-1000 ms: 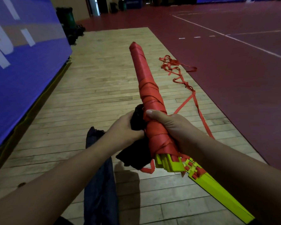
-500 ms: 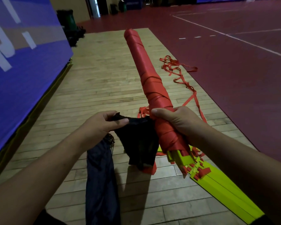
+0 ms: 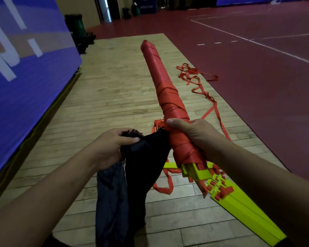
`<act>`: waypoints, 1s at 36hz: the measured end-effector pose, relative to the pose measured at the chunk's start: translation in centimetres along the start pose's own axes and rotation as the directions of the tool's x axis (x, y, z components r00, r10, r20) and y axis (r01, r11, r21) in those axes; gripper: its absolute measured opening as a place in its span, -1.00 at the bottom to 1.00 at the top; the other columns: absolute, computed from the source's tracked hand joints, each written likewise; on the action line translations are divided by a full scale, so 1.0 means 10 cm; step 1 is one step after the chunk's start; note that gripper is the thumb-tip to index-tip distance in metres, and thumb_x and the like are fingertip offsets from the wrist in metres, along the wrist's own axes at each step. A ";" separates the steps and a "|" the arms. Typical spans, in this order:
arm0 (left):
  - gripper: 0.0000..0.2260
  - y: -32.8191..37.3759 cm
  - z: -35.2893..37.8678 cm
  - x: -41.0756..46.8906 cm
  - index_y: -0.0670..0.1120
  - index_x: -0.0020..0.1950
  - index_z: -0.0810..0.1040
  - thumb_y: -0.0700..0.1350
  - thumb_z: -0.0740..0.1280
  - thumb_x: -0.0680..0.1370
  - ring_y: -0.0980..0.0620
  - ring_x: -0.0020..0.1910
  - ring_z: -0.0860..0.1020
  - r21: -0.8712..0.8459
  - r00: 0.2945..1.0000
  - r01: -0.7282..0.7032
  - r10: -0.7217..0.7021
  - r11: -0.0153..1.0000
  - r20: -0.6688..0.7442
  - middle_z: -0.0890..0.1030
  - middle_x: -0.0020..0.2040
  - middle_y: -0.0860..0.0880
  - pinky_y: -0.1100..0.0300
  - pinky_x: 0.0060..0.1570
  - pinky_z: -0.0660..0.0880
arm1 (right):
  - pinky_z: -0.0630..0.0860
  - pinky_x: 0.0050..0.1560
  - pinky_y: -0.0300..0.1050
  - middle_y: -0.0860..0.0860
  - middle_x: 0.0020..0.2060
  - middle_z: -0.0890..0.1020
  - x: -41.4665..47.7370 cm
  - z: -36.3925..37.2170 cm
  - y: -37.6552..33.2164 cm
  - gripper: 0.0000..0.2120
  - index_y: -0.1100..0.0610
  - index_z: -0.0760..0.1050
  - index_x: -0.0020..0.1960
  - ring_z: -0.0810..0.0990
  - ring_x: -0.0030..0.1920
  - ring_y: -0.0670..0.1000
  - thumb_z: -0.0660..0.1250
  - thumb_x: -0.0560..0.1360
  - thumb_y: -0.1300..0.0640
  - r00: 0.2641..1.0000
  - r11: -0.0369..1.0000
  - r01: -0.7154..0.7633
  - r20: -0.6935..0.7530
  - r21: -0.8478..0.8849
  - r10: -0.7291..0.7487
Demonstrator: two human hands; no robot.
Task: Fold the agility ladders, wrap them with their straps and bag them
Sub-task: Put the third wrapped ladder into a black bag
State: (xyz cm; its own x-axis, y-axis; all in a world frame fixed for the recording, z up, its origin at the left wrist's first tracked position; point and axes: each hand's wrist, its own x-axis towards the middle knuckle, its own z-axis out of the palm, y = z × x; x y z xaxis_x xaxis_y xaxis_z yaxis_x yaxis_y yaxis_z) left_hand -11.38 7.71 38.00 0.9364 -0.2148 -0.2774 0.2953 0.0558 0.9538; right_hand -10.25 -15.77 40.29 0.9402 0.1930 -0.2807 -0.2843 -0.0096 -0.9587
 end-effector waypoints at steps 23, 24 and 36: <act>-0.91 -0.07 0.22 -0.06 -0.10 -0.21 0.63 -0.18 0.39 0.50 0.06 -0.39 0.59 -0.016 0.977 0.195 -0.192 0.981 0.097 0.62 -0.30 -0.06 0.28 -0.36 0.53 | 0.62 -0.29 -0.11 0.14 -0.25 0.71 0.01 0.11 0.02 -0.68 0.20 0.65 -0.03 0.70 -0.31 0.08 0.55 0.41 -0.03 0.992 0.988 0.077 0.111 -0.135 -0.062; -0.89 -0.07 0.25 -0.04 -0.10 -0.21 0.60 -0.20 0.37 0.52 0.09 -0.42 0.56 -0.044 0.985 0.171 -0.169 0.984 0.038 0.60 -0.33 -0.04 0.29 -0.39 0.50 | 0.63 -0.28 -0.09 0.13 -0.26 0.71 0.01 0.12 0.03 -0.67 0.21 0.64 -0.03 0.70 -0.31 0.08 0.56 0.40 -0.04 0.993 0.987 0.084 0.098 -0.138 -0.071; -0.75 -0.13 0.46 0.09 0.04 -0.05 0.61 -0.26 0.24 0.65 0.09 -0.19 0.64 0.323 0.946 -0.229 0.288 0.918 -0.149 0.67 -0.12 0.00 0.26 -0.23 0.53 | 0.63 -0.30 -0.08 0.17 -0.19 0.69 -0.04 0.38 0.12 -0.58 0.28 0.60 0.12 0.68 -0.33 0.09 0.53 0.43 0.00 0.987 0.924 -0.132 0.138 0.359 0.087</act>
State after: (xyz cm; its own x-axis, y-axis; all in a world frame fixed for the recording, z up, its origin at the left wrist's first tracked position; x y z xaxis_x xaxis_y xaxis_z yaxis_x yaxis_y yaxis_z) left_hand -11.79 2.98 37.01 0.9991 -0.0423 -0.0047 -0.0045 -0.2142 0.9768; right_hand -11.66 -12.16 39.44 0.8768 0.3248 -0.3545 -0.4542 0.3176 -0.8324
